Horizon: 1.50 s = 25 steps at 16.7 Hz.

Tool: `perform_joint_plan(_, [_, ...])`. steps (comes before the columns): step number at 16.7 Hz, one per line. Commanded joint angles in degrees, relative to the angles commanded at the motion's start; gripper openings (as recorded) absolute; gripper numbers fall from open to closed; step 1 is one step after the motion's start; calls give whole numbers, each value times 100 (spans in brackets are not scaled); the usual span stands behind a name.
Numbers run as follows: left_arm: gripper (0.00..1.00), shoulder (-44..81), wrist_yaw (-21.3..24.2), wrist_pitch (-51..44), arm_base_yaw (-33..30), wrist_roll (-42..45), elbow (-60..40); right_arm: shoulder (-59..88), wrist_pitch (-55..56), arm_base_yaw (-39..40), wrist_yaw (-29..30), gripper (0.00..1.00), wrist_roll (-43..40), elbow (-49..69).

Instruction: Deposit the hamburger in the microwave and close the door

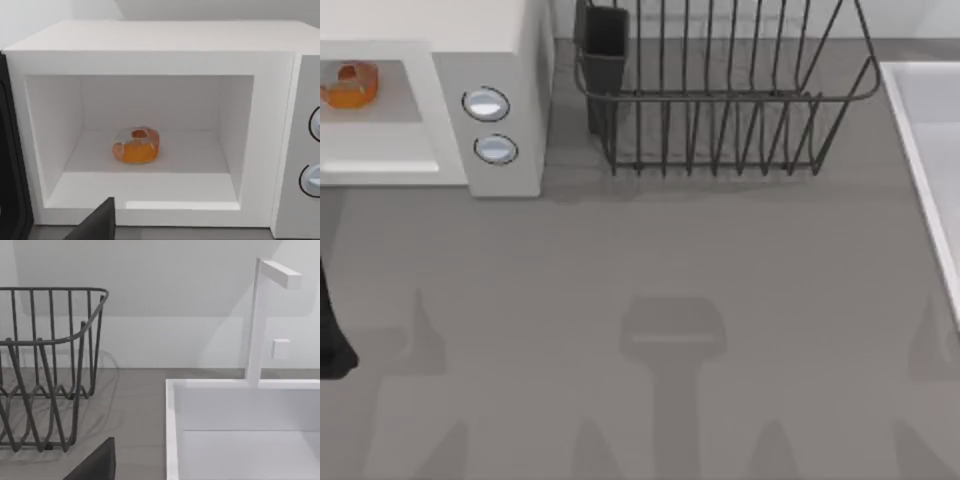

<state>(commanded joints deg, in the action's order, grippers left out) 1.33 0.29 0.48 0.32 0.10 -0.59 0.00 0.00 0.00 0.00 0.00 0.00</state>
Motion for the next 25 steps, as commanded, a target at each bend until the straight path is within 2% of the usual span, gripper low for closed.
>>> perform_joint_plan(6, [100,-133,-29,-48,-32,-10,59,0,0,0,0,100,0,0])
perform_joint_plan(19, [2,-133,-29,-48,-32,-10,59,0,0,0,0,100,0,0])
perform_joint_plan(25, [0,-133,-29,-48,-32,-10,59,0,0,0,0,100,0,0])
